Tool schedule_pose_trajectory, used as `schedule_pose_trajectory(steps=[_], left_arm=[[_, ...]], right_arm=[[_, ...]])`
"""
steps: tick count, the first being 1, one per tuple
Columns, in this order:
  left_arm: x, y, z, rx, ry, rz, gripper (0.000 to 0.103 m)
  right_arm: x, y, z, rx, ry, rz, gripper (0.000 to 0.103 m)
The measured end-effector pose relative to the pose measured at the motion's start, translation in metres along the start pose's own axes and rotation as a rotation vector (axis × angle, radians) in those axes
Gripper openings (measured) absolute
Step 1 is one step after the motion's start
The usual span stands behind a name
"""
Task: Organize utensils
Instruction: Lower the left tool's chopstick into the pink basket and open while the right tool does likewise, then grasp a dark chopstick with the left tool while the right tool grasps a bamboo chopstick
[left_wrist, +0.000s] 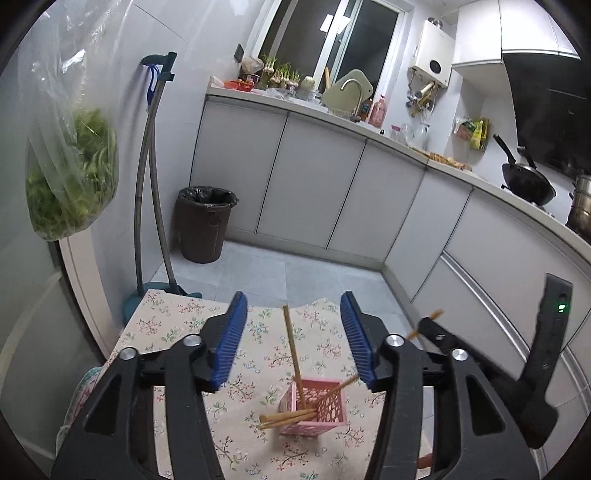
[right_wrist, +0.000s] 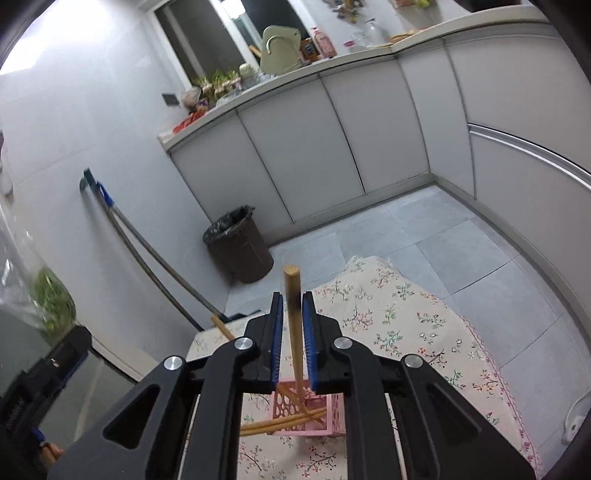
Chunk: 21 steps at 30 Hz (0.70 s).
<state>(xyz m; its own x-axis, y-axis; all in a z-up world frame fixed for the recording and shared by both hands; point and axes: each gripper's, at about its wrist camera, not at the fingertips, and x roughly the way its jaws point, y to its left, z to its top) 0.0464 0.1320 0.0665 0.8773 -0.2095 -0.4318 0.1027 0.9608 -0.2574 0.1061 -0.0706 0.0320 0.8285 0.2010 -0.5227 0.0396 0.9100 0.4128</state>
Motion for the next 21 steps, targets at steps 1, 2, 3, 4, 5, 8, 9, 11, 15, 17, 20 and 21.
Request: schedule_pose_trajectory(steps=[1, 2, 3, 4, 5, 8, 9, 11, 15, 17, 20, 21], left_arm=[[-0.001, -0.001, -0.001, 0.01, 0.002, 0.001, 0.051], [-0.001, -0.002, -0.001, 0.018, 0.005, 0.0, 0.051], [-0.002, -0.005, -0.002, 0.034, 0.009, 0.003, 0.052], [-0.002, -0.008, -0.003, 0.046, 0.011, 0.01, 0.053], [-0.002, -0.01, -0.004, 0.058, 0.011, 0.019, 0.054], [-0.004, -0.016, -0.008, 0.085, 0.017, 0.026, 0.059], [-0.004, -0.018, -0.01, 0.097, 0.021, 0.032, 0.061], [-0.004, -0.022, -0.015, 0.118, 0.027, 0.053, 0.066], [-0.004, -0.028, -0.029, 0.17, 0.049, 0.084, 0.074], [-0.005, -0.03, -0.037, 0.2, 0.058, 0.101, 0.076], [-0.007, -0.033, -0.049, 0.247, 0.076, 0.113, 0.079], [-0.007, -0.034, -0.052, 0.259, 0.08, 0.114, 0.082]], right_arm=[[0.002, 0.002, -0.003, -0.012, 0.01, -0.003, 0.016], [0.002, 0.004, -0.005, -0.023, 0.018, -0.009, 0.017], [0.0, 0.006, -0.006, -0.037, 0.021, -0.018, 0.019], [-0.003, 0.008, -0.008, -0.048, 0.019, -0.03, 0.02], [-0.006, 0.01, -0.009, -0.059, 0.016, -0.037, 0.024], [-0.018, 0.012, -0.014, -0.096, -0.001, -0.075, 0.031], [-0.023, 0.013, -0.016, -0.114, -0.007, -0.094, 0.032], [-0.03, 0.012, -0.019, -0.121, -0.01, -0.114, 0.038], [-0.044, 0.002, -0.025, -0.118, -0.012, -0.153, 0.062], [-0.051, -0.004, -0.029, -0.114, -0.018, -0.176, 0.067], [-0.06, -0.017, -0.033, -0.089, -0.025, -0.234, 0.079], [-0.064, -0.024, -0.035, -0.07, -0.024, -0.249, 0.084]])
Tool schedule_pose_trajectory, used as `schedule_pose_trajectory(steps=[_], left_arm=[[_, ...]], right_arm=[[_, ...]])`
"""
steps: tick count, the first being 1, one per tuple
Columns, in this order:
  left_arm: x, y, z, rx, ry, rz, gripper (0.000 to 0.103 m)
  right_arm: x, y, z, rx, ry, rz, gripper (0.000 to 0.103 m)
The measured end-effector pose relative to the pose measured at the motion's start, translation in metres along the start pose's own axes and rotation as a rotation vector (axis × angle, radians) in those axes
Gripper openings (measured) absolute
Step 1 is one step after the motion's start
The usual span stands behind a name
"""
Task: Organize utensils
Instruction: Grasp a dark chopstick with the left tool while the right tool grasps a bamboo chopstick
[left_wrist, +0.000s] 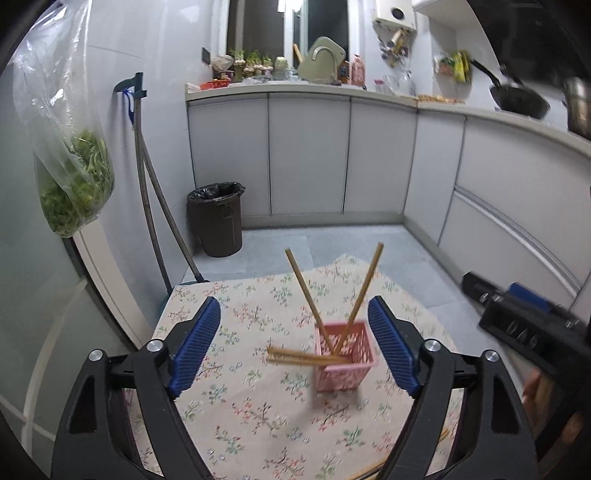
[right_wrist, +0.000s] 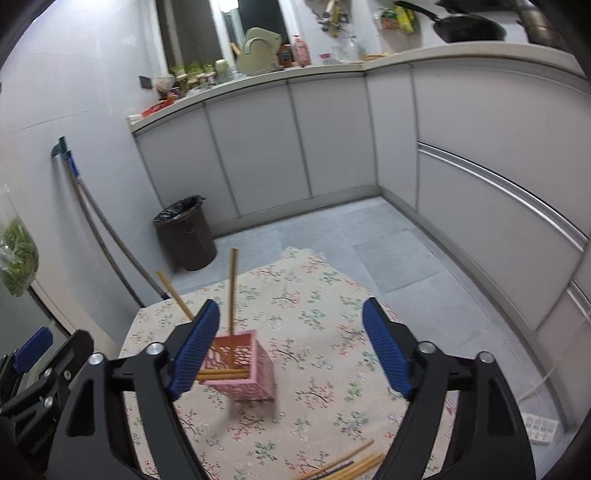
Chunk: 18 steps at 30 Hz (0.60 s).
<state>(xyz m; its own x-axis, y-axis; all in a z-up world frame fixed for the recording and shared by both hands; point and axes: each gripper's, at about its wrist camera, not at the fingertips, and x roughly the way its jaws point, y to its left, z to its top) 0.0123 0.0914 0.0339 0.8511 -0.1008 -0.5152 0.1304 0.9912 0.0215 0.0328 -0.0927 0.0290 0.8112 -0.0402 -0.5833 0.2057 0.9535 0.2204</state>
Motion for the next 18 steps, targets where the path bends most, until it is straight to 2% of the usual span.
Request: schedule_pose_trajectory(steps=[3, 8, 12, 15, 17, 18], left_arm=[[-0.002, -0.007, -0.009, 0.04, 0.007, 0.002, 0.097], [0.004, -0.032, -0.026, 0.15, 0.11, -0.114, 0.096], [0.008, -0.057, -0.044, 0.281, 0.184, -0.191, 0.096], [0.014, -0.075, -0.067, 0.418, 0.281, -0.271, 0.096], [0.016, -0.087, -0.094, 0.547, 0.369, -0.35, 0.096], [0.015, -0.094, -0.112, 0.643, 0.406, -0.389, 0.096]], right_arm=[[-0.004, -0.017, -0.01, 0.01, 0.014, -0.027, 0.096], [-0.006, -0.045, -0.038, -0.032, 0.107, -0.053, 0.096], [-0.006, -0.087, -0.053, 0.098, 0.194, -0.068, 0.096], [-0.007, -0.119, -0.061, 0.215, 0.246, -0.084, 0.096], [-0.008, -0.14, -0.065, 0.272, 0.26, -0.125, 0.096], [-0.008, -0.146, -0.066, 0.289, 0.263, -0.136, 0.096]])
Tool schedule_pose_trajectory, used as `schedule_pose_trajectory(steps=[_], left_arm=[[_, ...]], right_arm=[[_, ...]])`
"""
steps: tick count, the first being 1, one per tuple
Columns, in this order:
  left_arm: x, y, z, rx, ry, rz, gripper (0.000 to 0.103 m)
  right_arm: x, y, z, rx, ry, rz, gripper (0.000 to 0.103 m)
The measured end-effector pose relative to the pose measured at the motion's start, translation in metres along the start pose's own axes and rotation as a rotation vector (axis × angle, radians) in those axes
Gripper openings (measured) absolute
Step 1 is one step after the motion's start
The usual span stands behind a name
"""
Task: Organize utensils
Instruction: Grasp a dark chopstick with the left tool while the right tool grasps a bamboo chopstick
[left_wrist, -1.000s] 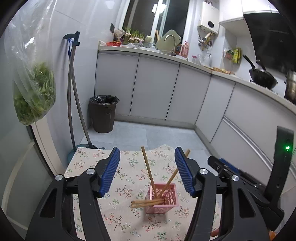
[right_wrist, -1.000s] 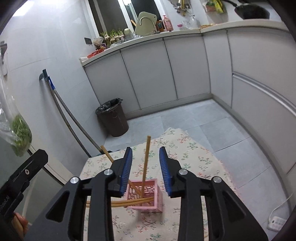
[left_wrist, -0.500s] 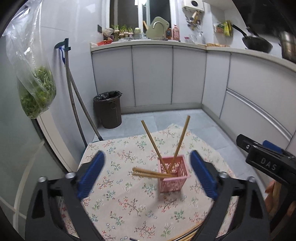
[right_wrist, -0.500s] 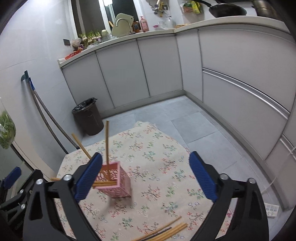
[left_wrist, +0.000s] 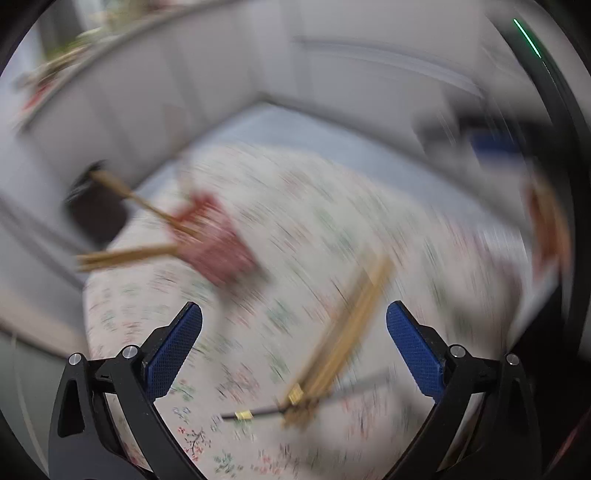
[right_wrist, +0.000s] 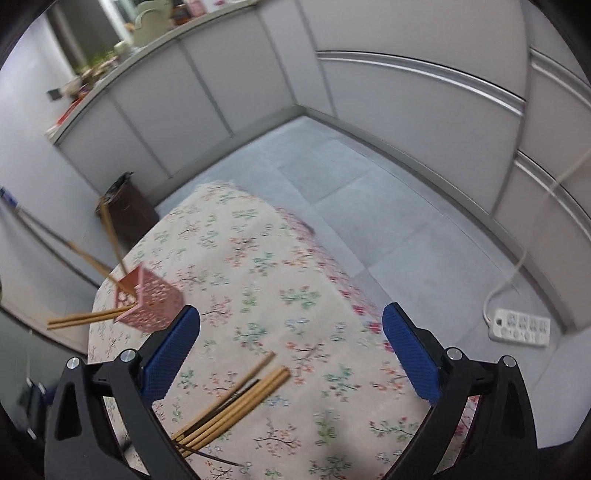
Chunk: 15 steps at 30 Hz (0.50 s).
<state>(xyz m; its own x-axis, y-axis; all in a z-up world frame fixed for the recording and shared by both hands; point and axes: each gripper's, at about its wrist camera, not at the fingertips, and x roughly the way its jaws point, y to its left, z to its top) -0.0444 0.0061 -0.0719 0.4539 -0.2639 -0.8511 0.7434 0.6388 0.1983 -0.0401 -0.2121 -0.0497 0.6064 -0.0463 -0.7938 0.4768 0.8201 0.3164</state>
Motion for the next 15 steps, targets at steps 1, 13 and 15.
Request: schedule_pose_trajectory(steps=[1, 13, 15], left_arm=[[0.007, -0.013, -0.008, 0.086, 0.034, -0.018, 0.095], [0.082, -0.065, -0.063, 0.414, 0.304, -0.196, 0.075], [0.094, -0.06, -0.063, 0.4, 0.329, -0.198, 0.068]], right_arm=[[0.001, -0.006, 0.001, 0.023, 0.008, -0.004, 0.096], [0.021, 0.001, -0.013, 0.001, 0.137, 0.04, 0.096], [0.024, -0.002, -0.013, 0.014, 0.153, 0.037, 0.096]])
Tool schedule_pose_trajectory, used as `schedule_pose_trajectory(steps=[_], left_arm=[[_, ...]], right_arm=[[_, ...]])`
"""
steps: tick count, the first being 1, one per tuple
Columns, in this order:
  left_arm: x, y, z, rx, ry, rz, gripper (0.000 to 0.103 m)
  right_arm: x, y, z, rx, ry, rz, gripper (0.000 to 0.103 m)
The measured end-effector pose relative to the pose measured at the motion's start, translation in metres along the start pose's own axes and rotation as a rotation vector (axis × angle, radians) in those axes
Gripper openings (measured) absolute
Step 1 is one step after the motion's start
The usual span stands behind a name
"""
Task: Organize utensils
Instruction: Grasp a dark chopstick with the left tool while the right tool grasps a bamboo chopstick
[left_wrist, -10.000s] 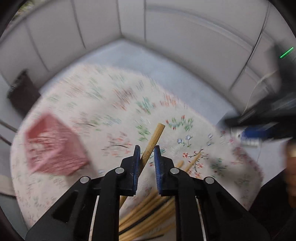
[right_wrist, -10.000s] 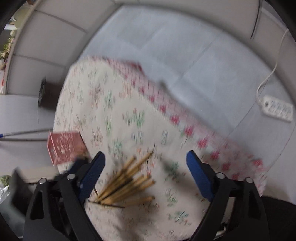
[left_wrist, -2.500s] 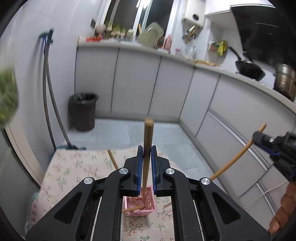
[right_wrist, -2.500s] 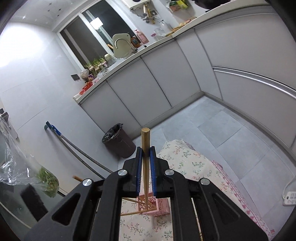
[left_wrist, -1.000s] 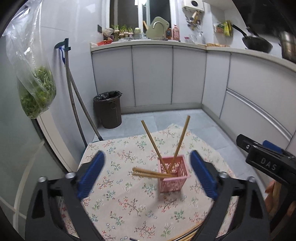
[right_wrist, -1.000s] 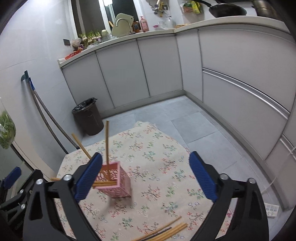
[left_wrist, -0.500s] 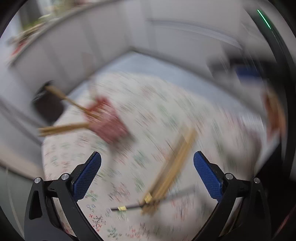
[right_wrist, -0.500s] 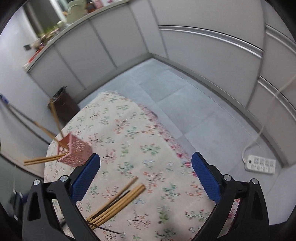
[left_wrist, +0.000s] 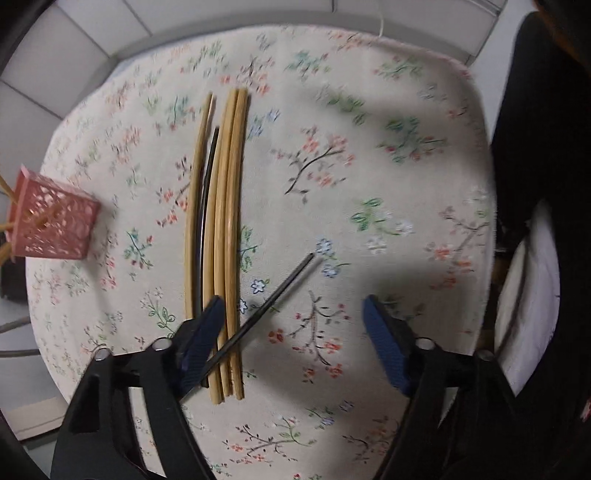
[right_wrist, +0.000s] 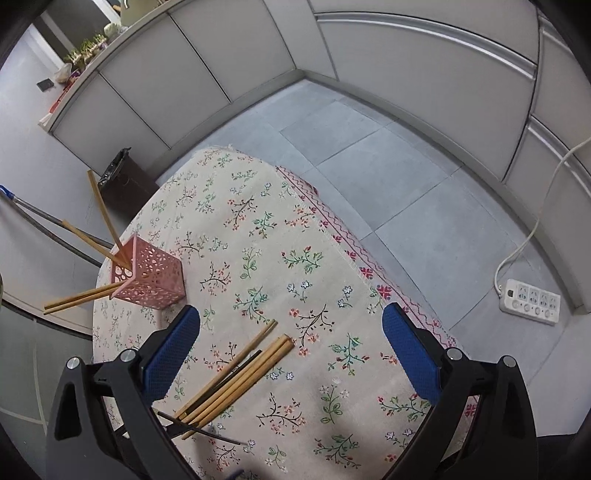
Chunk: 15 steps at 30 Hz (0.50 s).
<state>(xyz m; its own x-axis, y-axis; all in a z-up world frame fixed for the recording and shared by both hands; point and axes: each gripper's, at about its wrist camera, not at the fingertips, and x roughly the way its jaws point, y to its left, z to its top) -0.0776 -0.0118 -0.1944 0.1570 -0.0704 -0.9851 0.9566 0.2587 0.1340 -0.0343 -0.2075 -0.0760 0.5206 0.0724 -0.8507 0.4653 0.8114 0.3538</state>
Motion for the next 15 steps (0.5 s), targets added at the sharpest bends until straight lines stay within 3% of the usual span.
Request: schedule_pose_trajectory(steps=[5, 6, 7, 15], left_arm=[[0.013, 0.018, 0.003, -0.019, 0.007, -0.016, 0.053], [0.013, 0.022, 0.005, -0.026, -0.003, -0.029, 0.04], [0.013, 0.025, 0.008, -0.035, -0.008, -0.046, 0.019], [0.004, 0.056, 0.001, -0.131, -0.057, -0.041, 0.007]], right_arm=[[0.013, -0.008, 0.002, 0.048, 0.065, 0.017, 0.096], [0.015, -0.008, 0.001, 0.051, 0.076, 0.021, 0.096], [0.017, -0.008, 0.001, 0.052, 0.087, 0.024, 0.096], [0.029, -0.012, -0.002, 0.076, 0.139, 0.012, 0.096]])
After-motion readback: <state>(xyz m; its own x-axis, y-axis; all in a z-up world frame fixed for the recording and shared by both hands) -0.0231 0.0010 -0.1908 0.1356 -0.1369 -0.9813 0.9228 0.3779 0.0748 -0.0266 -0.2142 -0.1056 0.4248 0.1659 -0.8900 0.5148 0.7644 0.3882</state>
